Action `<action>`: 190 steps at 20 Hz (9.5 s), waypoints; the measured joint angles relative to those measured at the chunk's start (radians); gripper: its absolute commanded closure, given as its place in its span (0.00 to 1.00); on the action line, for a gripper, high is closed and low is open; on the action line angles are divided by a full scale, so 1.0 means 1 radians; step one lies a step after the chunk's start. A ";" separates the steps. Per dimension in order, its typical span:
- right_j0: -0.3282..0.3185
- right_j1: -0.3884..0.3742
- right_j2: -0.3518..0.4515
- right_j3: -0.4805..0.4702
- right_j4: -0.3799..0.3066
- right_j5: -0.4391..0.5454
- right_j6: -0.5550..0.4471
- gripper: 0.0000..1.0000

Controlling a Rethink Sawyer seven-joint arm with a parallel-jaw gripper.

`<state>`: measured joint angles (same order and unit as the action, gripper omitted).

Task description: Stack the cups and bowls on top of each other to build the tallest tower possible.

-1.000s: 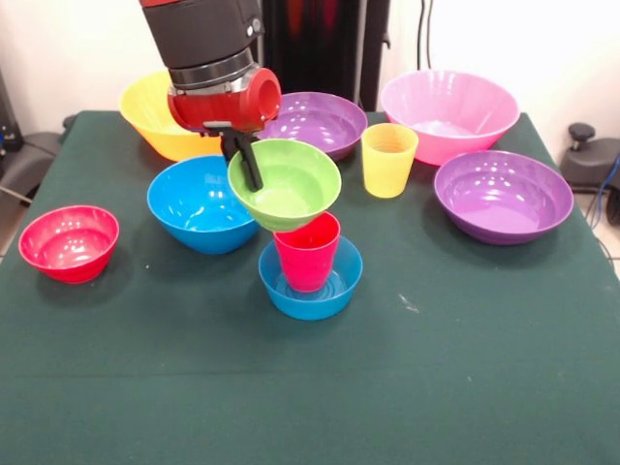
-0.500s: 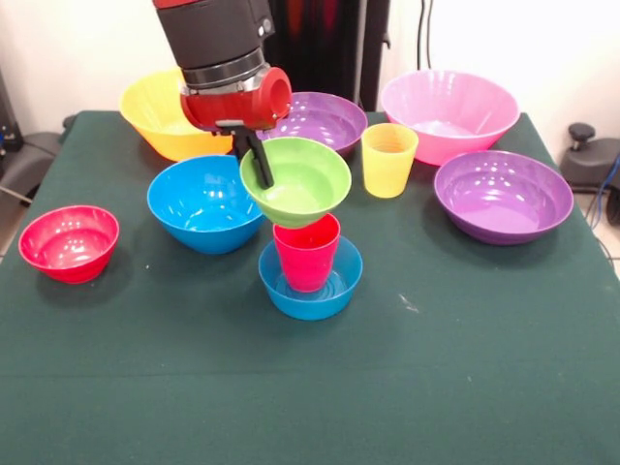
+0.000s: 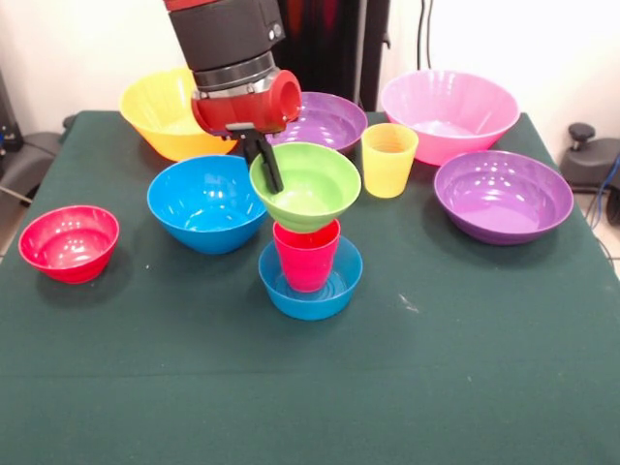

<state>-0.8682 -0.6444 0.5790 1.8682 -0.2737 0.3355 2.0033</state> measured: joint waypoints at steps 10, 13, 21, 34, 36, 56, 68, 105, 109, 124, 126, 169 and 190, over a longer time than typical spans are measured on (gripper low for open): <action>-0.003 0.032 0.009 0.015 -0.040 -0.097 0.000 1.00; -0.003 0.046 0.009 0.017 -0.066 -0.128 0.000 1.00; 0.004 0.048 -0.002 0.017 -0.094 -0.133 0.000 1.00; 0.057 0.017 -0.056 0.017 -0.095 -0.048 0.000 1.00; 0.057 0.017 -0.058 0.017 -0.095 -0.040 0.000 1.00; 0.022 0.029 -0.062 0.017 -0.095 -0.017 0.000 1.00; 0.014 0.029 -0.062 0.017 -0.101 -0.017 0.000 1.00; 0.001 0.102 -0.014 0.016 -0.100 -0.152 0.000 1.00; 0.011 0.101 -0.022 0.016 -0.100 -0.155 0.000 1.00; 0.022 0.098 -0.036 0.016 -0.100 -0.155 0.000 1.00; 0.021 0.098 -0.036 0.016 -0.100 -0.155 0.000 1.00; 0.005 0.098 -0.035 0.017 -0.100 -0.155 0.000 0.00; 0.004 0.098 -0.034 0.017 -0.100 -0.155 0.000 0.00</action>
<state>-0.8643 -0.5467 0.5446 1.8851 -0.3740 0.1804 2.0033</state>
